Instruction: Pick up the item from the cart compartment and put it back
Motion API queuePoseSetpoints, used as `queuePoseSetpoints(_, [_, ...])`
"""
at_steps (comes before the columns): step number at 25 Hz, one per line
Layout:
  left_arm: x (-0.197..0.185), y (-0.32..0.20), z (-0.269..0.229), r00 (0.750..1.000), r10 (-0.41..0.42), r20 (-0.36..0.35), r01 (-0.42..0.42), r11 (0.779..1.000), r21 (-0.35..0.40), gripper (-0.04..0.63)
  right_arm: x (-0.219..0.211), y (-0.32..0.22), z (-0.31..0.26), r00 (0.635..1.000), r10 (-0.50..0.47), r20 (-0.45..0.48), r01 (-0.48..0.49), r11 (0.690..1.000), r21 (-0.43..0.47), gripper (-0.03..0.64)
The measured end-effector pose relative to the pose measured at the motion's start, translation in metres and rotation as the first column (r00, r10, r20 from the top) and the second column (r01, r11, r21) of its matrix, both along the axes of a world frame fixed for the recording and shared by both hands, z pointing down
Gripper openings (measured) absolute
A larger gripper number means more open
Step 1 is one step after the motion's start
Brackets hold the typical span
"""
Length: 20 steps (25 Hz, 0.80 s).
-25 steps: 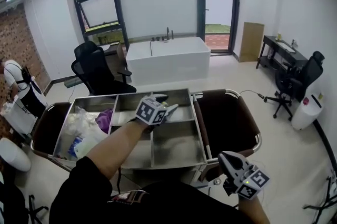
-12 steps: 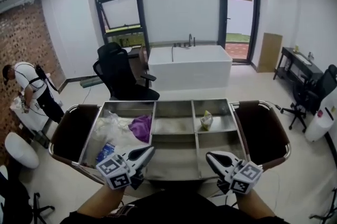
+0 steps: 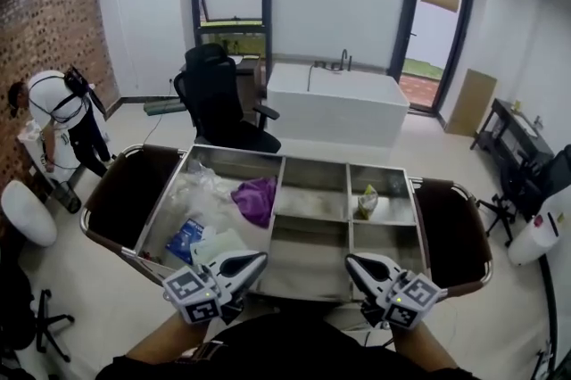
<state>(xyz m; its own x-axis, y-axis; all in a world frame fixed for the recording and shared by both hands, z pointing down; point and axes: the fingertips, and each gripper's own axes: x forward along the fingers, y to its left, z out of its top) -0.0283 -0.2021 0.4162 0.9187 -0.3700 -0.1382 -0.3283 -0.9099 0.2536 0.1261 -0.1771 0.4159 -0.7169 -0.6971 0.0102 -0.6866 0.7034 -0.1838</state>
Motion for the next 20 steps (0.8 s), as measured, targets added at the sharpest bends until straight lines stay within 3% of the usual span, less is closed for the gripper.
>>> queuePoseSetpoints(12, [0.007, 0.006, -0.005, 1.000, 0.008, -0.025, -0.008, 1.000, -0.005, -0.006, 0.008, 0.007, -0.003, 0.999, 0.002, -0.034, -0.001, 0.999, 0.037, -0.006])
queuePoseSetpoints(20, [0.009, 0.008, -0.001, 1.000, 0.015, 0.013, -0.016, 1.000, 0.013, -0.006, 0.005, 0.012, -0.001, 0.999, -0.016, -0.042, 0.016, 1.000, 0.011, -0.007])
